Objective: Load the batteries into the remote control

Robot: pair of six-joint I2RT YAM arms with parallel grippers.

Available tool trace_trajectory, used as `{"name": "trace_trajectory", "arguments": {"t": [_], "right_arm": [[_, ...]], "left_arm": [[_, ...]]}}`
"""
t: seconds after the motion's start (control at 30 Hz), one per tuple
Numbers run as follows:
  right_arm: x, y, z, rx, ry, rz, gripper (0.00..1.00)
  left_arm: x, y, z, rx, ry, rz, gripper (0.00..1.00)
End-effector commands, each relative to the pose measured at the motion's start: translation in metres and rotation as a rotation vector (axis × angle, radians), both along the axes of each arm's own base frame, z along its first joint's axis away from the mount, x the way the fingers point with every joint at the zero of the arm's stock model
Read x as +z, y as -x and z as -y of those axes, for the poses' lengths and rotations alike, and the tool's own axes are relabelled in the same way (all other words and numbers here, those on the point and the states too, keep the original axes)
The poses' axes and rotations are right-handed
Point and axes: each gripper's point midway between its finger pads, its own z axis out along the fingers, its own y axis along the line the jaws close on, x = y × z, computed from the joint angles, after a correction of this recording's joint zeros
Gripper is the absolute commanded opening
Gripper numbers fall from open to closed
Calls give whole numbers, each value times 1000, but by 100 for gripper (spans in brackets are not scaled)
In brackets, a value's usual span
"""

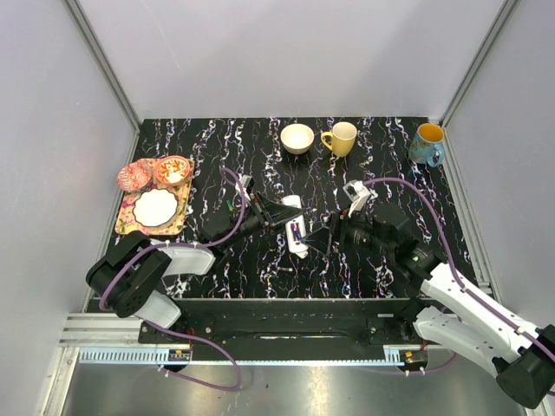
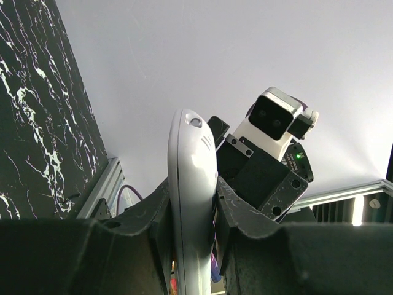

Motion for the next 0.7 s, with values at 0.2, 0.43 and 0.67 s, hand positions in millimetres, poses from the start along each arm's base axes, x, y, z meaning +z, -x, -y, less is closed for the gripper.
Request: {"name": "trace_trajectory", "arguments": {"t": [0.2,0.43,0.67], "right_arm": [[13,-10,-5,-2,-31,39,75],[14,-12,-8,0,-36,28,75],[19,-11,-11,7,-55,6,75]], "left_arm": [[88,32,-26,-11,276,327,0],[85,33,-26,-11,267,328,0],[83,32,-26,-2,254,340,0]]}}
